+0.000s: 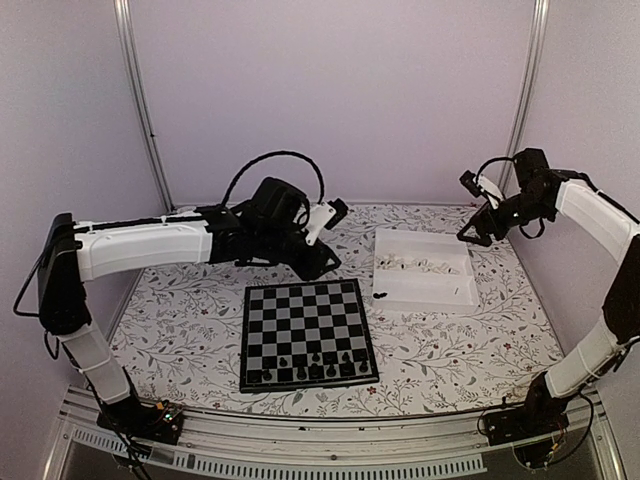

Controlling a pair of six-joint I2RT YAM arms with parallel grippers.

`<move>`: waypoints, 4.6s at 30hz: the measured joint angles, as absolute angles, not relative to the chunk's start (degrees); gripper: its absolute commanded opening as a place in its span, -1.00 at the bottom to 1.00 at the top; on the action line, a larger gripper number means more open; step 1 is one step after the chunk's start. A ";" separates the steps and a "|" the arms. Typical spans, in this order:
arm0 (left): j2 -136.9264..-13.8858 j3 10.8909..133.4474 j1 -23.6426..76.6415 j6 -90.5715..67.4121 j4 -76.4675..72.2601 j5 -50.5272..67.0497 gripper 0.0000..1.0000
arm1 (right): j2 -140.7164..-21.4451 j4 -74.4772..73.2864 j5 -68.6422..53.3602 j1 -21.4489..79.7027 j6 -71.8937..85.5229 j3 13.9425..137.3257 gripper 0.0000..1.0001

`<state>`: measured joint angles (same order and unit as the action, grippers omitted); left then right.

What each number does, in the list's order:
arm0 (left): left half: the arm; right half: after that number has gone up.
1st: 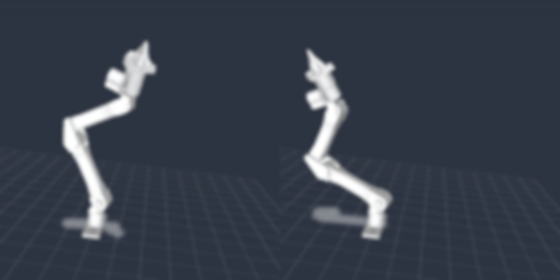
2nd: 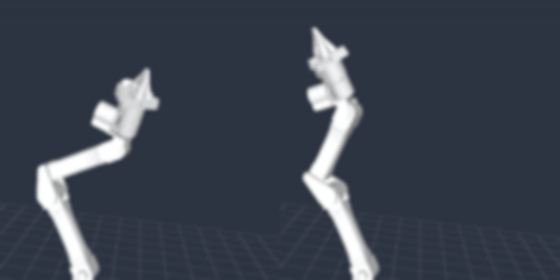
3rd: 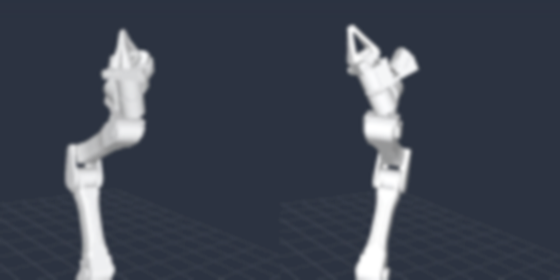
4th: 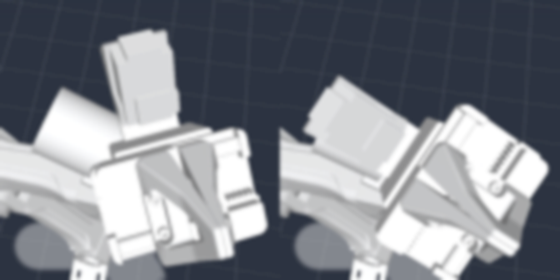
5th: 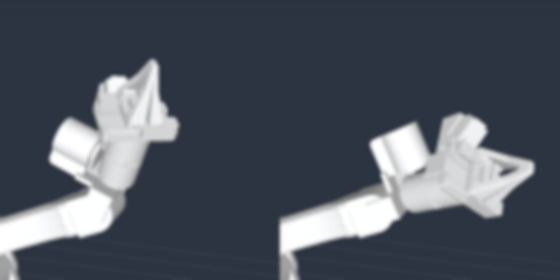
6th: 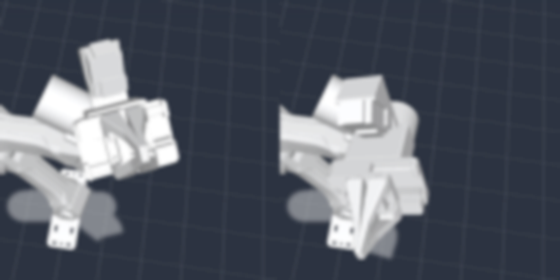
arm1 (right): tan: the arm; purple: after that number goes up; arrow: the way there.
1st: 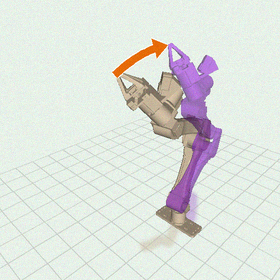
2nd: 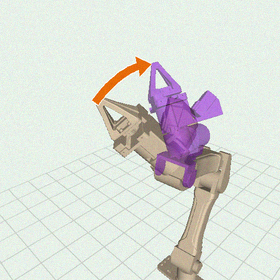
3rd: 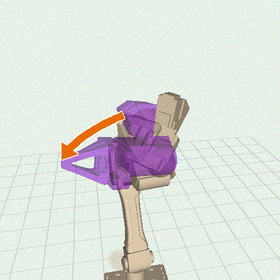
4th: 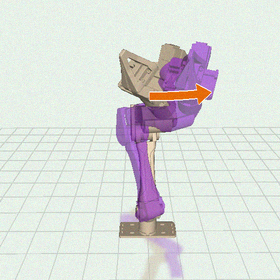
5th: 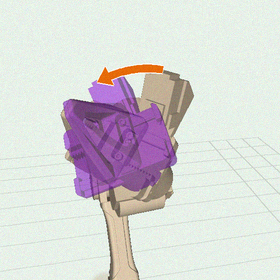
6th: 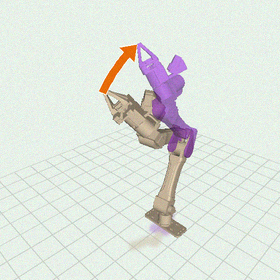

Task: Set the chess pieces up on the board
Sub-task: Pick up the chess piece at the center of the board, then place the chess piece on the chessboard.

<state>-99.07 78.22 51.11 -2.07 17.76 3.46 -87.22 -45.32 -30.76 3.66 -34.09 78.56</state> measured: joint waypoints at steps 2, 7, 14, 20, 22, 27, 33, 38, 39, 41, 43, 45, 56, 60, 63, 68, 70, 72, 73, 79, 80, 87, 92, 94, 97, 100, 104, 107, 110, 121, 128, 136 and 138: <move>-98.00 77.93 51.11 -0.73 17.61 3.88 -0.22 | -86.13 -51.66 -30.57 3.75 -41.28 76.62 0.31; -96.55 76.99 51.11 1.10 16.84 4.08 -0.21 | -82.67 -66.11 -26.70 3.79 -54.89 63.02 0.17; -94.85 70.98 51.11 1.96 15.22 3.68 -0.20 | -76.77 -76.12 -17.15 3.73 -62.96 46.81 0.05; -92.09 65.91 51.13 1.91 12.67 3.05 -0.20 | -77.71 -75.02 -13.85 3.73 -63.44 46.30 -0.08; -90.98 64.27 51.16 1.91 12.21 2.46 -0.20 | -79.05 -74.52 -12.73 3.73 -64.05 45.63 -0.16; -89.47 62.28 51.16 1.96 11.20 1.23 -0.20 | -82.13 -73.95 -11.27 3.86 -67.09 44.51 -0.25; -89.17 61.21 50.96 2.63 10.74 -1.21 -0.19 | -84.14 -74.02 -10.70 4.45 -72.47 42.70 -0.31; -90.54 61.63 50.57 3.31 10.76 -2.50 -0.19 | -84.55 -73.76 -8.93 4.89 -77.76 41.91 -0.34; -91.29 61.98 50.48 3.31 10.87 -2.70 -0.19 | -84.55 -73.49 -8.36 5.04 -78.74 41.36 -0.34; -92.71 62.70 50.43 3.31 11.22 -3.18 -0.19 | -84.71 -72.99 -7.27 5.43 -80.31 39.86 -0.34; -93.86 63.26 50.43 3.29 11.46 -3.53 -0.19 | -84.99 -72.44 -6.24 5.96 -81.65 38.30 -0.34; -94.74 63.88 50.43 3.25 11.62 -3.84 -0.19 | -85.10 -71.94 -5.58 6.57 -83.07 36.93 -0.34; -97.95 67.79 50.43 2.96 13.21 -4.58 -0.19 | -85.14 -71.72 -5.72 11.14 -86.02 35.07 -0.32; -98.24 68.49 50.41 2.96 13.65 -4.78 -0.19 | -85.14 -71.90 -6.72 12.75 -86.04 34.35 -0.32; -98.35 68.49 50.41 2.96 13.98 -4.82 -0.19 | -85.12 -71.96 -7.27 14.22 -86.00 33.78 -0.33; -98.52 68.47 50.39 2.74 14.26 -4.78 -0.19 | -85.14 -71.92 -7.84 15.35 -85.73 33.74 -0.43; -98.52 68.47 50.39 2.55 14.20 -4.78 -0.19 | -85.25 -71.81 -8.01 15.73 -85.54 33.76 -0.56; -98.52 68.42 50.39 2.35 14.20 -4.78 -0.19 | -85.67 -71.42 -8.12 16.19 -85.17 33.80 -0.69; -98.52 68.36 50.39 2.28 14.17 -4.78 -0.19 | -86.00 -71.18 -8.25 16.45 -84.82 33.85 -0.73; -98.50 66.98 50.39 1.93 14.22 -4.80 -0.19 | -87.74 -71.00 -9.54 17.19 -83.18 34.81 -0.88; -98.48 66.83 50.39 1.93 14.28 -4.80 -0.19 | -88.23 -71.59 -9.91 17.26 -82.85 35.75 -0.88; -95.90 66.70 49.63 3.73 15.81 -6.00 -0.19 | -89.80 -73.67 -14.13 20.27 -78.81 55.96 -0.89; -90.21 65.95 45.39 4.99 16.58 -8.64 -0.20 | -93.27 -74.50 -15.86 29.98 -72.18 71.26 -0.90; -87.24 64.73 43.07 5.28 16.53 -9.91 -0.19 | -95.92 -74.26 -16.47 34.26 -68.69 77.69 -0.90; -83.09 62.74 39.59 5.61 16.27 -11.35 -0.19 | -101.67 -72.86 -16.82 41.54 -62.67 88.58 -0.90; -79.07 60.86 35.86 5.58 15.70 -12.12 -0.19 | -107.79 -71.31 -15.68 47.90 -57.28 97.23 -0.90; -75.42 58.94 32.16 5.54 14.79 -12.78 -0.16 | -117.80 -70.04 -12.27 55.61 -51.00 108.92 -0.90; -71.68 56.73 31.31 5.58 13.74 -13.21 -0.15 | -124.38 -69.32 -8.93 59.59 -47.81 116.42 -0.90; -68.86 55.70 31.22 5.58 12.80 -13.41 -0.15 | -128.68 -67.70 -4.58 62.61 -45.78 120.16 -0.89; -68.38 55.70 31.22 5.54 11.88 -13.17 -0.15 | -136.99 -63.68 3.29 64.97 -42.83 123.33 -0.48; -68.95 55.70 31.22 5.52 11.88 -12.45 -0.14 | -137.23 -62.46 2.87 64.88 -42.33 123.31 -0.26; -71.31 55.83 31.42 3.20 13.13 -7.88 -0.19 | -132.14 -61.01 0.86 63.20 -42.17 115.74 -0.02; -71.72 55.86 31.99 2.48 14.48 -5.41 -0.20 | -126.28 -59.53 -0.45 61.73 -42.33 108.99 0.03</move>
<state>-71.72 55.86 31.99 2.48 14.48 -5.41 -126.28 -59.53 -0.45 61.73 -42.33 108.99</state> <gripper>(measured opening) 0.410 0.480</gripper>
